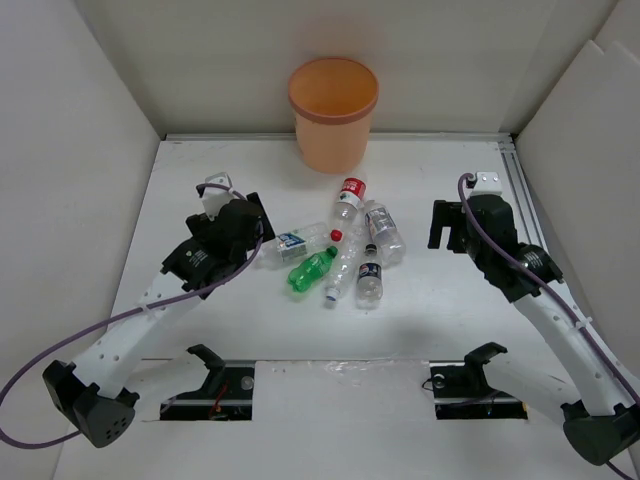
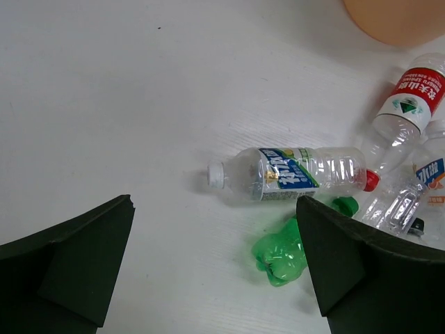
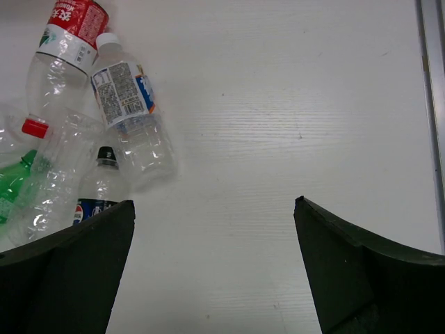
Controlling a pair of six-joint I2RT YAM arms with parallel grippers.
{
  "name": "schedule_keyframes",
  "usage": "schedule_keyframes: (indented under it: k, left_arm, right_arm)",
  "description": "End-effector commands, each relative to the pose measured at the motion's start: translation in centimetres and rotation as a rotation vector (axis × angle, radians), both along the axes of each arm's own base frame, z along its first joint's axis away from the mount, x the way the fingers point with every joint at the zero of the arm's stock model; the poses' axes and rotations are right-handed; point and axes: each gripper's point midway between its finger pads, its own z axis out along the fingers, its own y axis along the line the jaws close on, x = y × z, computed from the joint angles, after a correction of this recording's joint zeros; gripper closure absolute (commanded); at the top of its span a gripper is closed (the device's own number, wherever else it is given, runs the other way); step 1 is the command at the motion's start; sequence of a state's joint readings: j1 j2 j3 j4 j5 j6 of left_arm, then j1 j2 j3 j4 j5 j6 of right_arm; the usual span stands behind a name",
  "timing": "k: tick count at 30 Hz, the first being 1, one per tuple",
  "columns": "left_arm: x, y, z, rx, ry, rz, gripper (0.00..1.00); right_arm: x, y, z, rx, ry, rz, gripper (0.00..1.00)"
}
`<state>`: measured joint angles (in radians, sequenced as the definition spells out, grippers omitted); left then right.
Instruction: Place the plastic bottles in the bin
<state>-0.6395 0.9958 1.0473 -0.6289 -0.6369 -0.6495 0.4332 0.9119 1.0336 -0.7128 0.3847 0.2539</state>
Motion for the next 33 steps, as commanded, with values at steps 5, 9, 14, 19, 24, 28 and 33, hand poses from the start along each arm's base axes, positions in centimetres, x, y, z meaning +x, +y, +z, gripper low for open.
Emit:
schedule_keyframes:
  k: [5, 9, 14, 19, 24, 28, 33]
  left_arm:
    - [0.3, -0.2, 0.0, 0.005, -0.005, -0.012, 0.00]
    - [0.3, -0.3, -0.1, 0.000, -0.002, -0.019, 0.00]
    - [0.2, -0.4, -0.1, 0.003, 0.003, -0.030, 0.00]
    - [0.5, -1.0, -0.6, 0.005, 0.020, -0.051, 0.00]
    - [0.5, -1.4, -0.6, 0.006, 0.022, -0.077, 0.00]
    - [0.5, -1.7, -0.6, -0.001, 0.023, -0.097, 0.00]
    - [0.5, -2.0, -0.9, -0.003, 0.030, -0.116, 0.00]
  right_arm:
    - [0.5, 0.3, 1.6, 0.011, -0.030, 0.002, 0.00]
    - [0.5, 0.3, 1.6, 0.011, -0.030, 0.002, 0.00]
    - [0.5, 0.2, 2.0, 0.011, -0.047, 0.006, 0.00]
    - [2.7, 3.9, 1.7, 0.056, -0.052, 0.160, 0.00]
    - [6.7, 7.3, -1.6, 0.055, 0.060, 0.265, 0.00]
    - [9.4, 9.0, -5.3, 0.041, 0.164, 0.283, 0.00]
    - [10.4, 10.6, -11.1, 0.052, 0.264, 0.322, 0.01]
